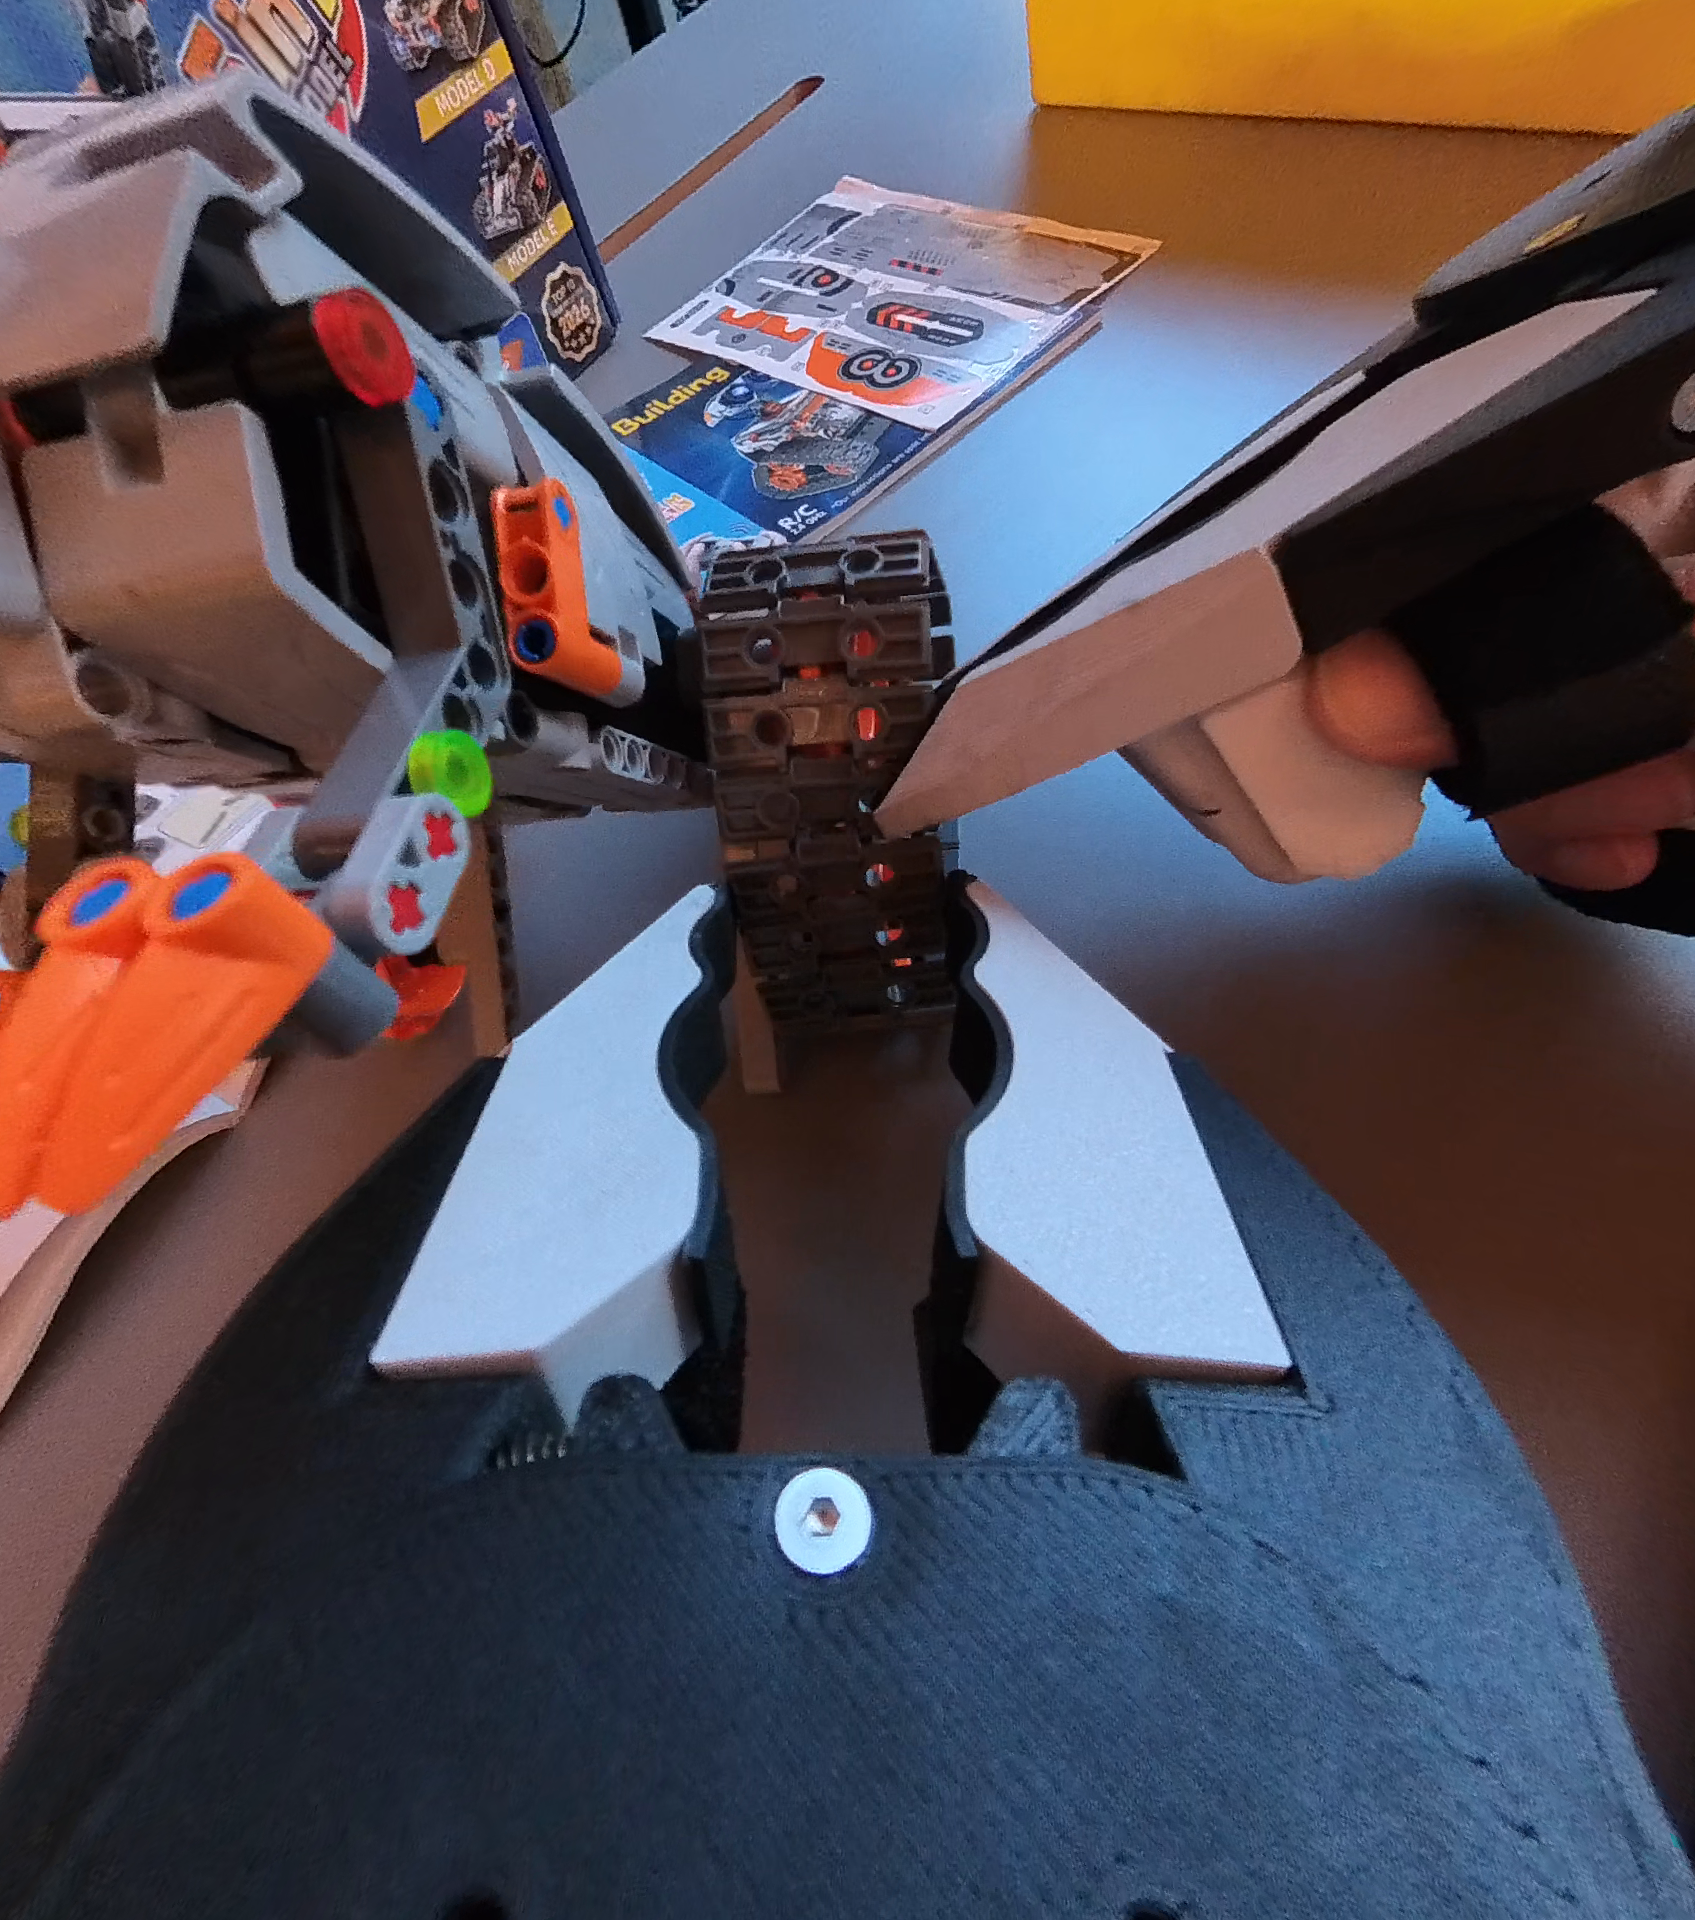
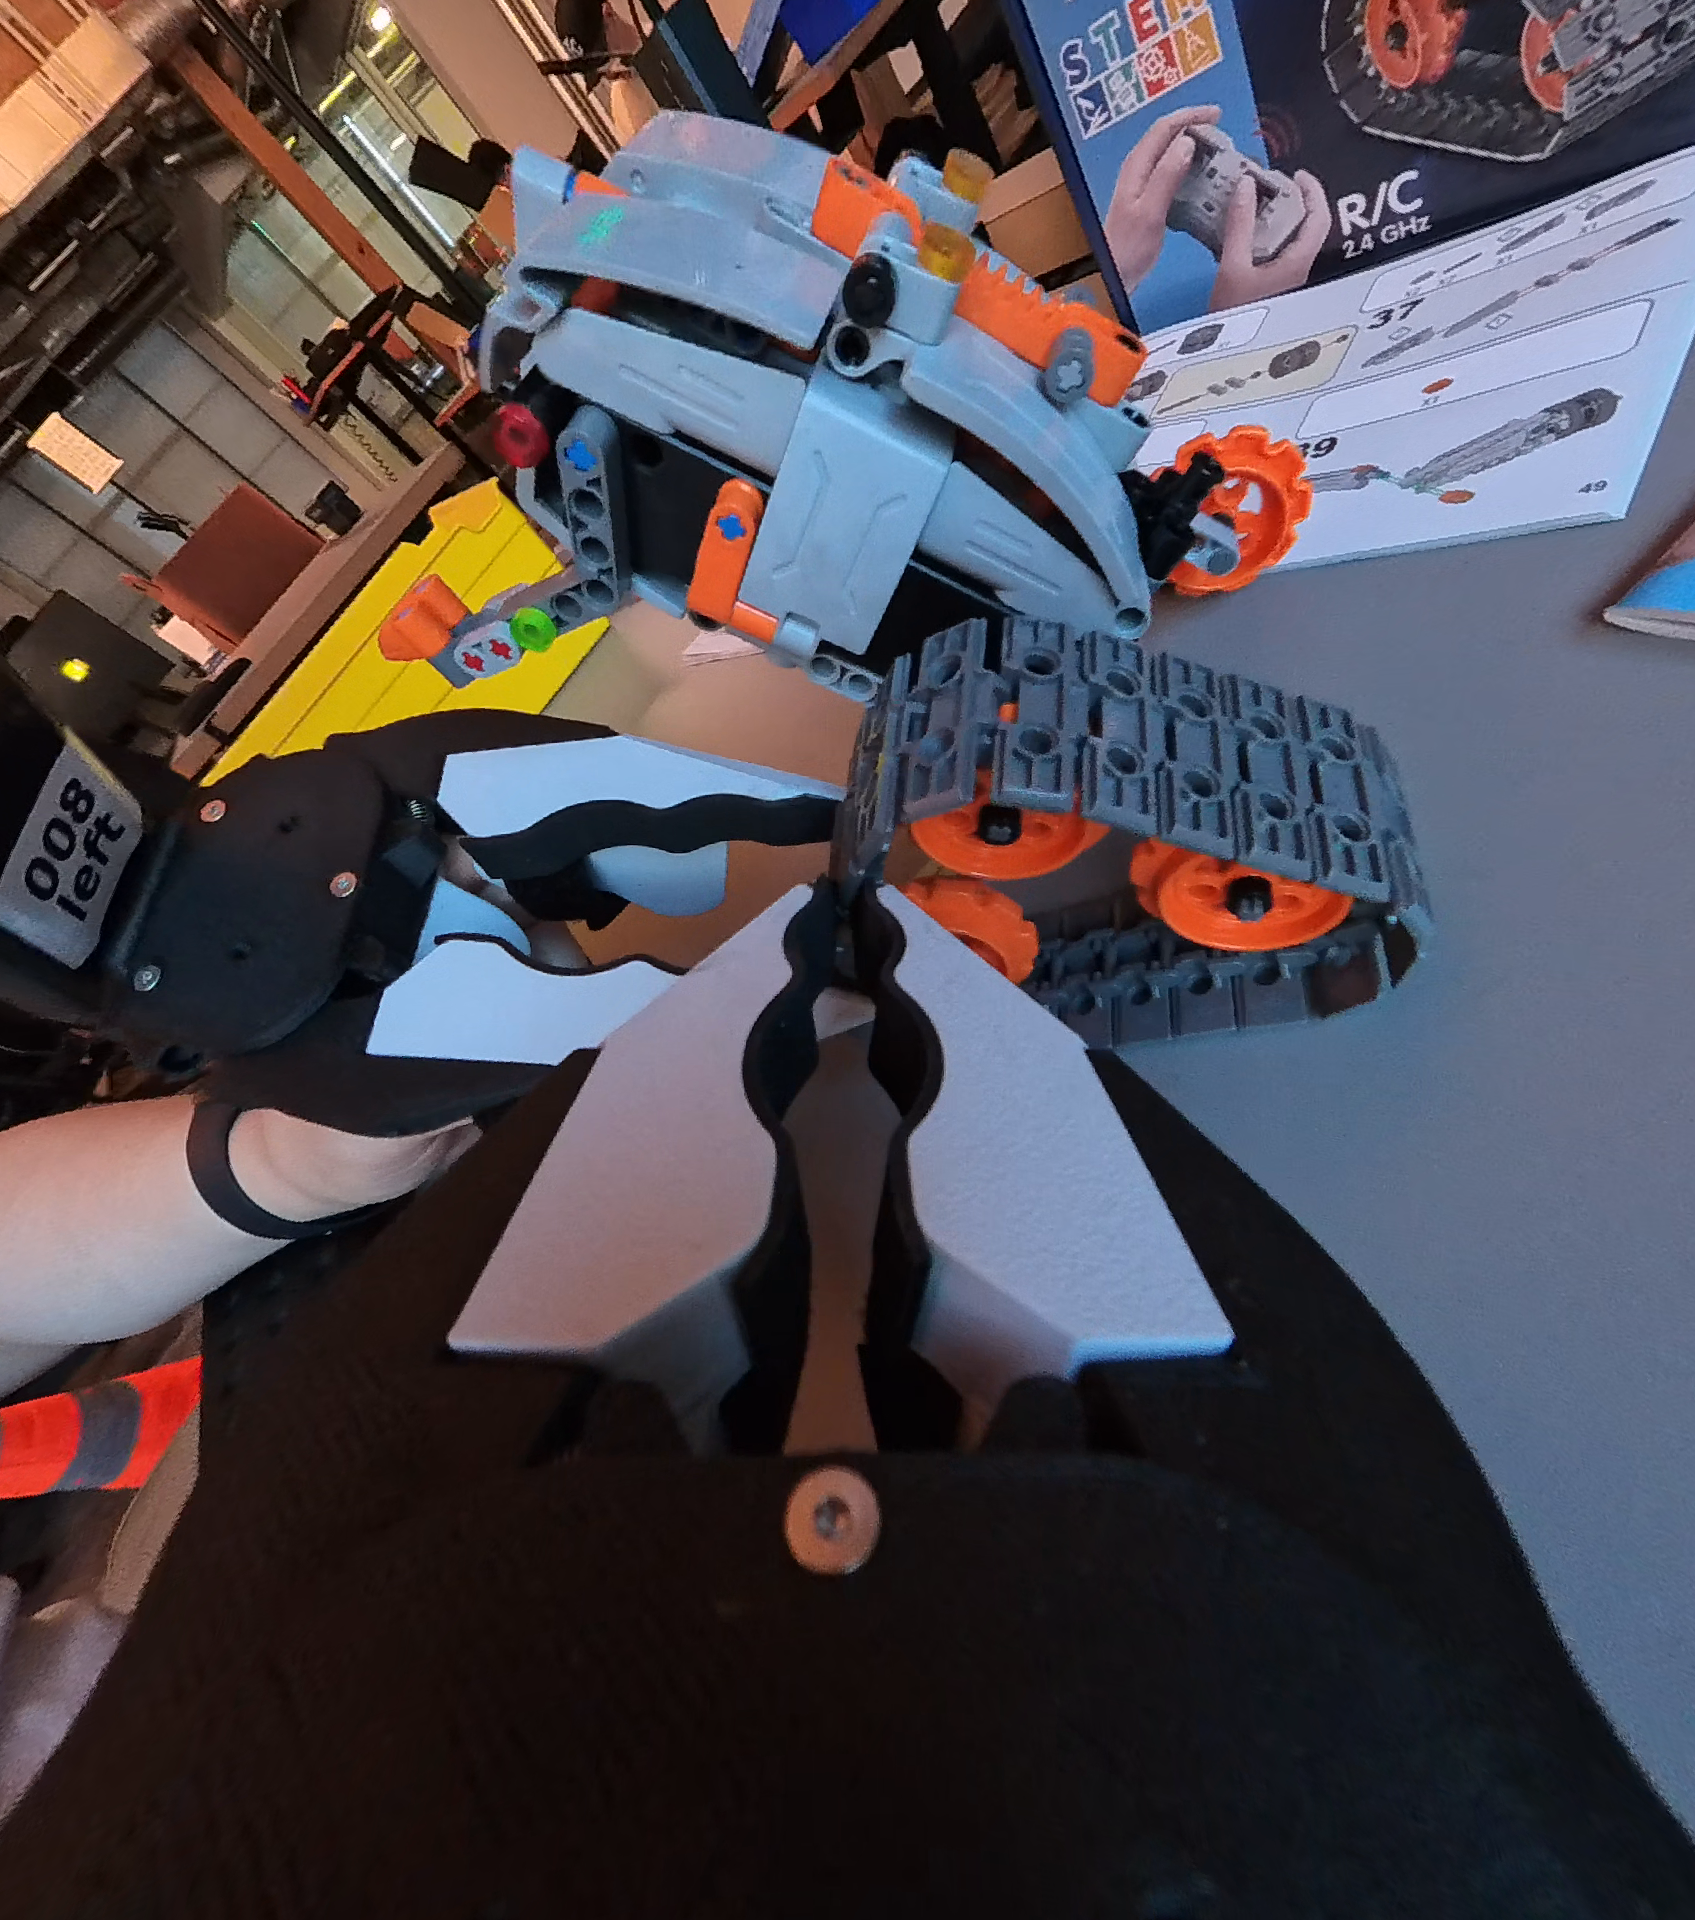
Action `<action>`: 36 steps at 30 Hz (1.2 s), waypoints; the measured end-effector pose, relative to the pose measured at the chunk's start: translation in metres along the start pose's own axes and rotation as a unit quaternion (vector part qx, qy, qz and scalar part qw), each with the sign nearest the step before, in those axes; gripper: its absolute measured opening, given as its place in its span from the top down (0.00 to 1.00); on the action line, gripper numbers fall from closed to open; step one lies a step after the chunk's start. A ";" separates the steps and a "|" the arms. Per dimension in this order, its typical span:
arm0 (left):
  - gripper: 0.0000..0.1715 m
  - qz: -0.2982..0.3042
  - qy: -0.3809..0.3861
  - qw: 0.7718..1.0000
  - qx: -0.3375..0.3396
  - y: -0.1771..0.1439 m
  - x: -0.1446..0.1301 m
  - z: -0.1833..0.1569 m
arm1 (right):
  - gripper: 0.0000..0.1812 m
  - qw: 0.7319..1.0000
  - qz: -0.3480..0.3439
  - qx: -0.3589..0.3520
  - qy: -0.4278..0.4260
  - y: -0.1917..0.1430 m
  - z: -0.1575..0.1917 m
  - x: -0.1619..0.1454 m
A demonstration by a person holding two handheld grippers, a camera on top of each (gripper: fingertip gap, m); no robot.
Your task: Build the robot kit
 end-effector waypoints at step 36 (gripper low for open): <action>0.77 -0.008 -0.004 1.000 0.006 0.017 0.003 0.003 | 1.00 0.996 -0.053 -0.077 -0.004 0.000 -0.008 0.012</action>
Point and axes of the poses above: each gripper's, where its closed fingertips meet, y out along the fingers, x out of its top, z = x × y across the jaws, the point moved 7 cm from there along -y, back along the fingers, and after that the axes turned 15 degrees about -z, right-handed, at the moved point
